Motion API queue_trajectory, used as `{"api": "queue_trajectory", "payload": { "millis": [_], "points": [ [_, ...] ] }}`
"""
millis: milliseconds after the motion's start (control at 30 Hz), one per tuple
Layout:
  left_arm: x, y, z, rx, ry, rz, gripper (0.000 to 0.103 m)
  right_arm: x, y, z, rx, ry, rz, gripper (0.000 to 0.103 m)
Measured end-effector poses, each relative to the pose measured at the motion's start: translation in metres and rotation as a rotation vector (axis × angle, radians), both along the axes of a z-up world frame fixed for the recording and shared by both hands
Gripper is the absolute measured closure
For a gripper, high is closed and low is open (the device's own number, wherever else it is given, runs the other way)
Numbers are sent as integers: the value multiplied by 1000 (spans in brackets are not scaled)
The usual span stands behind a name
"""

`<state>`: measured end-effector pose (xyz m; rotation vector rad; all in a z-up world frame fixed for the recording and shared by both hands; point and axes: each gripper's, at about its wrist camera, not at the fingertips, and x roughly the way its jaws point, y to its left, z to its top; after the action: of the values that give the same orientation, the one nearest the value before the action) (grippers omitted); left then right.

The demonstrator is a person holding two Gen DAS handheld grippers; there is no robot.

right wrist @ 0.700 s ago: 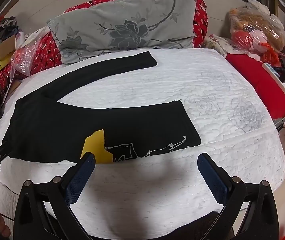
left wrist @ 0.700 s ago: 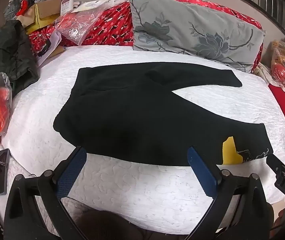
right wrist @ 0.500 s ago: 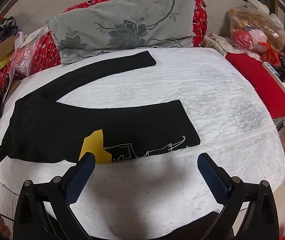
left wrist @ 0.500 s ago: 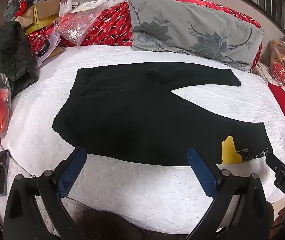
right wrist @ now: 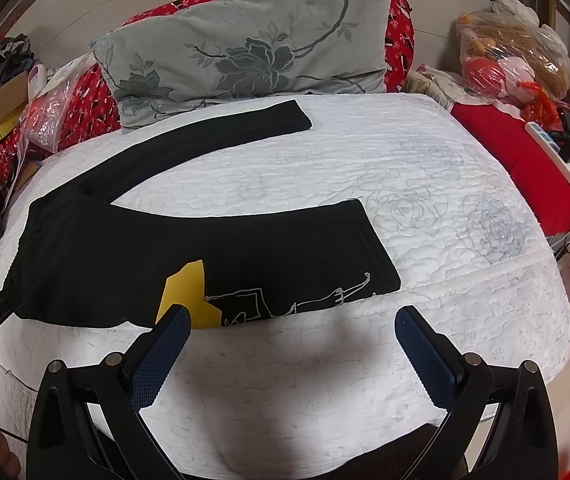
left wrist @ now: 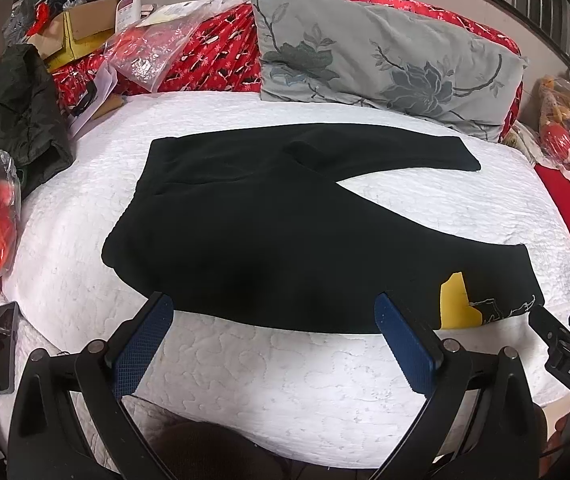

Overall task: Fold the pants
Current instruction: 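Move both grippers toward the waistband end of the black pants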

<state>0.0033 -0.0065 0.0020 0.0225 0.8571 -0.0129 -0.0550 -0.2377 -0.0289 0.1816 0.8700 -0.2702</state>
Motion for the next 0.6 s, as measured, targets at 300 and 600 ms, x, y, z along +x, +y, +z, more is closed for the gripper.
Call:
{"api": "queue_trajectory", "payload": {
  "millis": [300,600],
  "points": [
    [2,-4,1,0,-4,-3,1,1,-2,0,2,2,-2,0],
    [9,-6,-1,-24,21,-2,1,5,-5,-4,13,15,-1,0]
  ]
}}
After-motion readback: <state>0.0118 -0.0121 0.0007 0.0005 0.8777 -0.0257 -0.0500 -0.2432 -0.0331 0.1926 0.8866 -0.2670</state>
